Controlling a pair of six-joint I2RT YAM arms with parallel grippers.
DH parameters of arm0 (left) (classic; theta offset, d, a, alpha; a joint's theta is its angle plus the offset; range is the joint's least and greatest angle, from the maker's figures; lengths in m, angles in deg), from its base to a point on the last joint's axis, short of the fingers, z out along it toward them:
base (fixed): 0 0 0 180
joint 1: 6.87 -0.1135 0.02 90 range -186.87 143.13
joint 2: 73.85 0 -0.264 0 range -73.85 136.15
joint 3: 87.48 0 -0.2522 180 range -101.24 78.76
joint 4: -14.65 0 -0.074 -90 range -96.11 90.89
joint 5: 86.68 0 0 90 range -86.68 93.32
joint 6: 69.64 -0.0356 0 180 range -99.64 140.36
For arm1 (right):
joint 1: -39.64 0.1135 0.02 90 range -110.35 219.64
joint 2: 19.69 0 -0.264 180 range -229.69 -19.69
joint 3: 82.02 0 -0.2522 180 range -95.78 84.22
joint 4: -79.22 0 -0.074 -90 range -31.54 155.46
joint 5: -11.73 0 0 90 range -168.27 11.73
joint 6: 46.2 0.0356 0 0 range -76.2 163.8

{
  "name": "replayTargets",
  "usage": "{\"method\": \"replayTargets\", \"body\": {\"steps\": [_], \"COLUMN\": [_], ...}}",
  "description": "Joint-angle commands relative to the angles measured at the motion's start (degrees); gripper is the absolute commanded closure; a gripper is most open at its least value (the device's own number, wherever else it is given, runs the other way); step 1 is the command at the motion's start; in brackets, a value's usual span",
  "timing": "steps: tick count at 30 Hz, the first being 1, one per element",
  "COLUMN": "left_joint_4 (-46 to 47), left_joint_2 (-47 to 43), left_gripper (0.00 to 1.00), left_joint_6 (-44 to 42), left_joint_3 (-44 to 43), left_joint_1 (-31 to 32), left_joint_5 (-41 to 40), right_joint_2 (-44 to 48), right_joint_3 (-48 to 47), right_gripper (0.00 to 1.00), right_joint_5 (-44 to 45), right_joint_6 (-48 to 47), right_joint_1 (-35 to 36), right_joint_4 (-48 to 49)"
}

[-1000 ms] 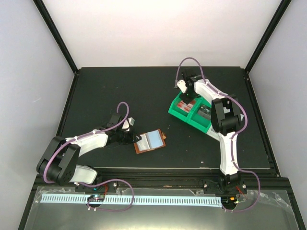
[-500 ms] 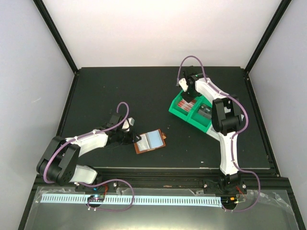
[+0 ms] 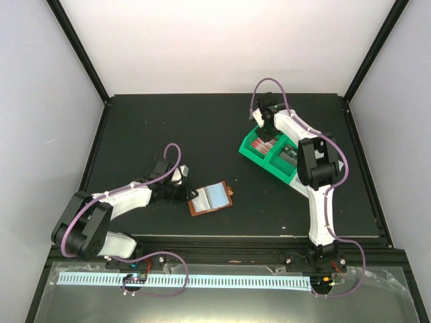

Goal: Put the credit cards into the card holder
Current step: Pick up the credit card from the storage box.

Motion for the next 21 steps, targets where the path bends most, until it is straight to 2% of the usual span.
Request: {"method": "replayTargets", "body": {"steps": [1,8,16,21], "left_joint_4": [-0.33,-0.13,-0.3,-0.77], "left_joint_2": [-0.65,-0.46,-0.98,-1.9], "left_gripper": [0.74,0.74,0.74,0.73], "left_joint_6": [0.31,0.34,0.1,-0.33], "left_joint_3": [0.3,0.33,-0.09,-1.07], "left_joint_1": [0.53,0.52,0.46,0.51], "left_joint_5": [-1.0,-1.0,-0.64,0.14], "right_joint_2": [1.9,2.8,0.92,1.03], "right_joint_3": [1.07,2.38,2.48,1.55], "right_gripper": [0.79,0.84,0.76,0.79], "right_joint_5": [5.49,8.99,9.34,5.61], "right_joint_6": [-0.22,-0.69,-0.93,-0.55], "right_joint_1": [-0.62,-0.58,-0.62,-0.62], "right_joint_4": [2.17,4.13,5.05,4.03]}}
